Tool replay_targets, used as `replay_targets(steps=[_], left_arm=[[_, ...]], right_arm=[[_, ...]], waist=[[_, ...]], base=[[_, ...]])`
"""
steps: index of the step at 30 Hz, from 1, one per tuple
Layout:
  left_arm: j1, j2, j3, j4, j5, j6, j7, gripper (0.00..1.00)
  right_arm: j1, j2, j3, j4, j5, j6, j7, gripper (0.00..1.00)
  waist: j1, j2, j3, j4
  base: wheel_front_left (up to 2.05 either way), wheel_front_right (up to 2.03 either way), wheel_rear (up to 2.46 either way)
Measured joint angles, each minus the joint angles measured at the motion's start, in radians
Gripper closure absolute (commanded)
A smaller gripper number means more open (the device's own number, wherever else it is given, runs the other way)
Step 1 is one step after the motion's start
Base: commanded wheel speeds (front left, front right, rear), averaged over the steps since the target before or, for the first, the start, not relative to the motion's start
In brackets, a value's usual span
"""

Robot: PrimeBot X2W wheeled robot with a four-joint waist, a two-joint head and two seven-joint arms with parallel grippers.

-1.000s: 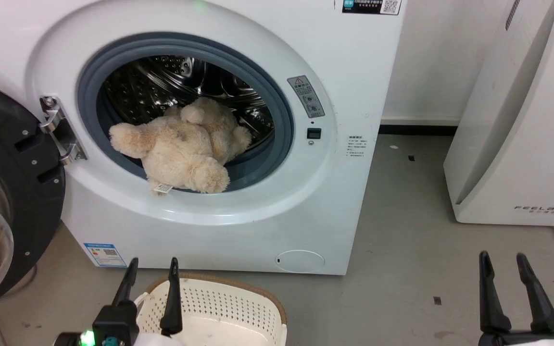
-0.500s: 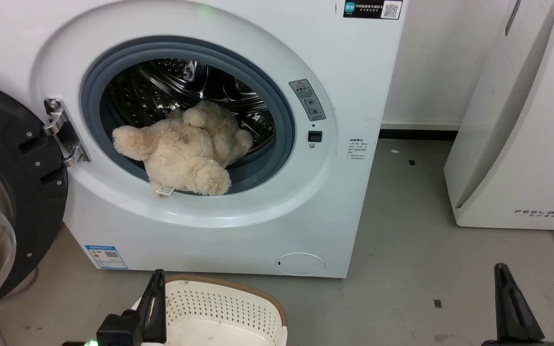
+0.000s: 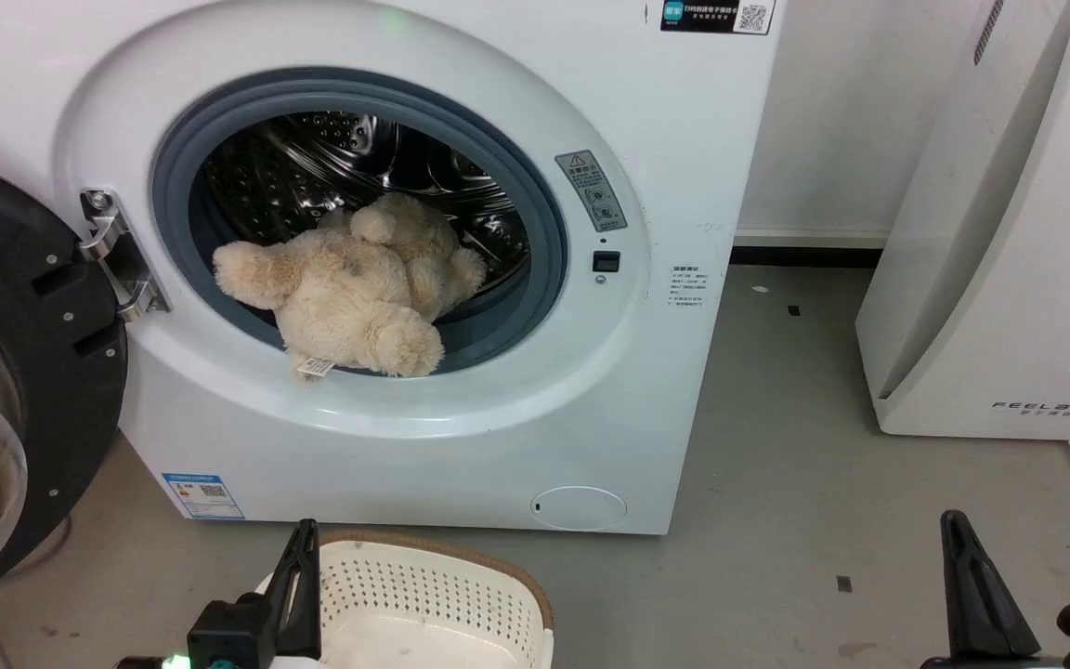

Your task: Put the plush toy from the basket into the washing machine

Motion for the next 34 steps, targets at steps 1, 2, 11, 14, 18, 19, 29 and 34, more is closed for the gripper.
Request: replay_targets(steps=[1, 2, 11, 14, 18, 19, 29, 34], left_arm=[[0.000, 0.000, 0.000, -0.001, 0.001, 0.000, 0.003, 1.00], [0.000, 0.000, 0.001, -0.002, 0.001, 0.000, 0.003, 1.00], [-0.003, 0.000, 0.005, -0.012, 0.002, -0.001, 0.021, 1.00], [-0.005, -0.001, 0.006, -0.015, 0.002, -0.003, 0.028, 1.00], [-0.006, -0.001, 0.008, -0.019, 0.004, -0.003, 0.037, 1.00], [-0.006, -0.001, 0.008, -0.020, 0.006, -0.003, 0.038, 1.00], [-0.016, -0.003, 0.013, -0.030, 0.010, -0.006, 0.057, 1.00], [-0.020, -0.004, 0.015, -0.034, 0.012, -0.008, 0.066, 1.00]], right_arm=[[-0.001, 0.000, 0.001, 0.000, -0.003, 0.000, 0.002, 1.00], [-0.003, 0.000, 0.002, 0.000, -0.004, 0.000, 0.003, 1.00], [-0.017, 0.000, 0.009, 0.000, -0.016, 0.000, 0.021, 1.00], [-0.020, 0.000, 0.012, 0.000, -0.023, 0.000, 0.028, 1.00], [-0.020, 0.000, 0.015, 0.000, -0.031, 0.000, 0.035, 1.00], [-0.022, 0.000, 0.015, 0.000, -0.032, 0.000, 0.039, 1.00], [-0.035, 0.000, 0.022, 0.000, -0.053, 0.000, 0.057, 1.00], [-0.044, 0.000, 0.025, 0.000, -0.067, 0.000, 0.066, 1.00]], waist=[[0.0000, 0.0000, 0.000, 0.000], [0.0000, 0.0000, 0.001, -0.001], [0.0001, 0.0000, 0.004, -0.004], [0.0000, 0.0000, 0.005, -0.006], [0.0000, 0.0000, 0.006, -0.007], [0.0000, 0.0000, 0.006, -0.008], [0.0001, 0.0000, 0.010, -0.011], [0.0001, 0.0000, 0.011, -0.014]], base=[[0.00, 0.00, 0.00], [0.00, 0.00, 0.00], [0.00, 0.00, 0.00], [0.00, 0.00, 0.00], [0.00, 0.00, 0.00], [0.00, 0.00, 0.00], [0.00, 0.00, 0.00], [0.00, 0.00, 0.00]])
